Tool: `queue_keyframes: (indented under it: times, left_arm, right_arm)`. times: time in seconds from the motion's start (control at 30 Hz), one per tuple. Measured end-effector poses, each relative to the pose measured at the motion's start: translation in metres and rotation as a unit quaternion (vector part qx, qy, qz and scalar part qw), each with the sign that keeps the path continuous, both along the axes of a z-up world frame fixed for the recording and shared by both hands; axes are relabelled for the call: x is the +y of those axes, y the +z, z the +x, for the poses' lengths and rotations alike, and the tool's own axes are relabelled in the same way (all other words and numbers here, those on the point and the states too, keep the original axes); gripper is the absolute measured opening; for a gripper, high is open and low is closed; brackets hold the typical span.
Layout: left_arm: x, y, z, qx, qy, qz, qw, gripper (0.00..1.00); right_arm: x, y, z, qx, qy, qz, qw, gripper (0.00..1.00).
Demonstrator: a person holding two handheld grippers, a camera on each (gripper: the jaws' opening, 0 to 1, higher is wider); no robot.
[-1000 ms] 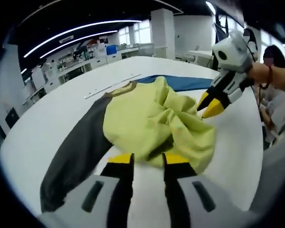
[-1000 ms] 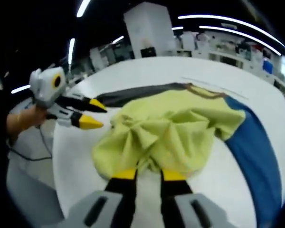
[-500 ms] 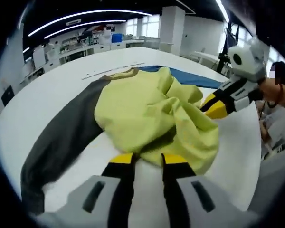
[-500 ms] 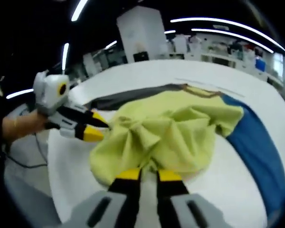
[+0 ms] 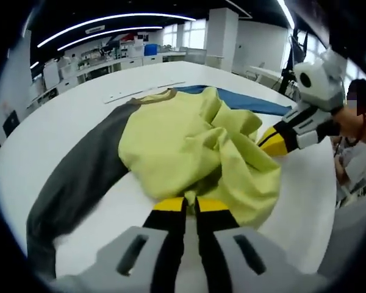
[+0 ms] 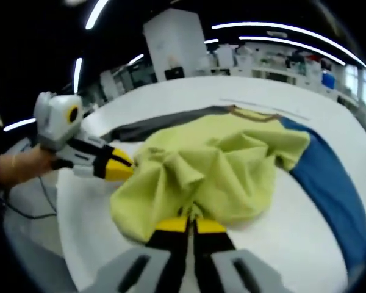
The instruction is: Fold the garment on the visible template until the final outline fits inside the template.
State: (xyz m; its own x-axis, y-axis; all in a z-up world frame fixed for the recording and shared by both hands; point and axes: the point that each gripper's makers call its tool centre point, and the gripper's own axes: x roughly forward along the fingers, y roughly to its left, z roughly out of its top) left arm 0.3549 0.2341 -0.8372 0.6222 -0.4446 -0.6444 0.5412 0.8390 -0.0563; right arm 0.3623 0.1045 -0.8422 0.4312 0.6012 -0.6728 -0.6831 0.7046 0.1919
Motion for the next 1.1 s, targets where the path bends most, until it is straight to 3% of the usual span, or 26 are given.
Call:
queue_keyframes:
  times: [0.3,0.57,0.8,1.1]
  left_arm:
    - [0.015,0.026,-0.015,-0.016,0.024,-0.012,0.9995,0.02]
    - [0.027,0.050,-0.033,-0.011,0.071,-0.055,0.9959,0.02]
    - [0.034,0.057,-0.046,-0.007,0.078,-0.063,0.9950,0.02]
    - [0.045,0.067,-0.059,-0.005,0.094,-0.069,0.9932,0.02]
  right_arm:
    - [-0.024,0.019,-0.002,-0.012,-0.013,-0.001,0.9998,0.00]
    - [-0.057,0.040,-0.006,-0.028,-0.037,-0.009,0.9989,0.00]
    - [-0.072,0.056,-0.019,-0.024,-0.058,0.006,0.9980,0.00]
    - [-0.097,0.060,-0.030,-0.012,-0.078,-0.004,0.9969,0.00]
